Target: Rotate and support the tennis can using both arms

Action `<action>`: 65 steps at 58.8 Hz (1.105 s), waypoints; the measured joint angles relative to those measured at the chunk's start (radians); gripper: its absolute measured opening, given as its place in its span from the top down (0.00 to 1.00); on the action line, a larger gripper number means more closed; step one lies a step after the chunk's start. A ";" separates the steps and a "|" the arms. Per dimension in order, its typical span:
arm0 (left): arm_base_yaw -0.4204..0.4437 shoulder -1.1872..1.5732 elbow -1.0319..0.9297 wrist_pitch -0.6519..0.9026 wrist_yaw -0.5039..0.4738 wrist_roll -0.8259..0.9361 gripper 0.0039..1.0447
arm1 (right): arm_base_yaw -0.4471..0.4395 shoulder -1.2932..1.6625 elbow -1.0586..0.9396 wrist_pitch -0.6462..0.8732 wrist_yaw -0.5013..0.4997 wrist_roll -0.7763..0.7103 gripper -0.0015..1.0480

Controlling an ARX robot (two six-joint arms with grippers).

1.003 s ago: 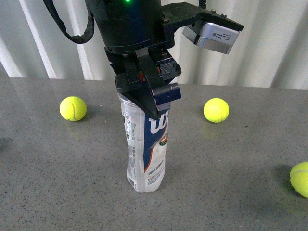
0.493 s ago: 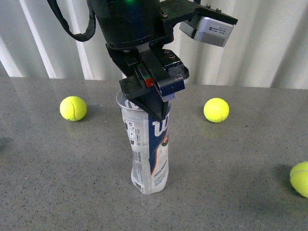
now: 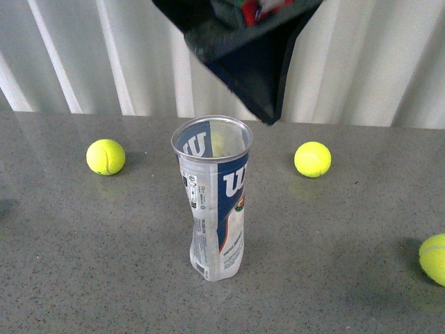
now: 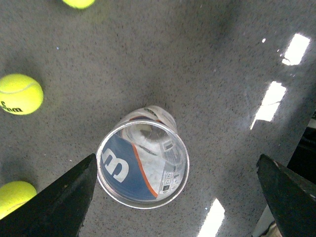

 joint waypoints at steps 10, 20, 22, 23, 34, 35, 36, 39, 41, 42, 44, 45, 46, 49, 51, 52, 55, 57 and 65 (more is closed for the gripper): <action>-0.008 -0.142 -0.048 0.097 0.071 -0.070 0.06 | 0.000 0.000 0.000 0.000 0.000 0.000 0.07; 0.002 -0.402 -0.237 0.248 0.107 -0.155 0.06 | 0.000 0.000 0.000 0.000 0.000 0.000 0.07; 0.016 -0.468 -0.289 0.278 0.126 -0.177 0.06 | 0.000 0.000 0.000 0.000 0.000 0.000 0.07; 0.021 -0.484 -0.301 0.283 0.130 -0.183 0.06 | 0.000 0.000 0.000 0.000 0.000 0.000 0.07; 0.200 -0.769 -0.530 0.353 0.261 -0.325 0.06 | 0.000 0.000 0.000 0.000 0.000 0.000 0.07; 0.211 -0.782 -0.542 0.353 0.266 -0.333 0.06 | 0.000 0.000 0.000 0.000 0.000 0.000 0.07; 0.235 -0.807 -0.567 0.353 0.276 -0.340 0.06 | 0.000 0.000 0.000 0.000 0.000 0.000 0.07; 0.295 -0.862 -0.628 0.353 0.309 -0.359 0.06 | 0.000 0.000 0.000 0.000 0.000 0.000 0.07; 0.332 -0.890 -0.661 0.353 0.335 -0.366 0.06 | 0.000 0.000 0.000 0.000 0.000 0.000 0.07; 0.354 -0.906 -0.679 0.353 0.351 -0.375 0.06 | 0.000 0.000 0.000 0.000 0.000 0.000 0.07; 0.391 -0.928 -0.706 0.353 0.375 -0.385 0.06 | 0.000 0.000 0.000 0.000 0.000 0.000 0.07; 0.414 -0.940 -0.720 0.352 0.391 -0.390 0.06 | 0.000 0.000 0.000 0.000 0.000 0.000 0.07; 0.436 -0.951 -0.734 0.351 0.406 -0.397 0.06 | 0.000 0.000 0.000 0.000 0.000 0.000 0.07; 0.452 -0.999 -0.799 0.437 0.316 -0.452 0.10 | 0.000 0.000 0.000 0.000 0.000 0.000 0.07; 0.444 -1.048 -0.878 0.578 0.159 -0.495 0.15 | 0.000 0.000 0.000 0.000 0.000 0.000 0.07; 0.454 -1.081 -0.933 0.668 0.078 -0.526 0.19 | 0.000 0.000 0.000 0.000 0.000 0.000 0.07; 0.481 -1.159 -1.062 0.868 -0.084 -0.587 0.27 | 0.000 0.000 0.000 0.000 0.000 0.000 0.07; 0.492 -1.198 -1.129 0.962 -0.156 -0.613 0.32 | 0.000 0.000 0.000 0.000 0.000 0.000 0.07; 0.513 -1.312 -1.327 1.162 -0.245 -0.671 0.56 | 0.000 0.000 0.000 0.000 0.000 0.000 0.07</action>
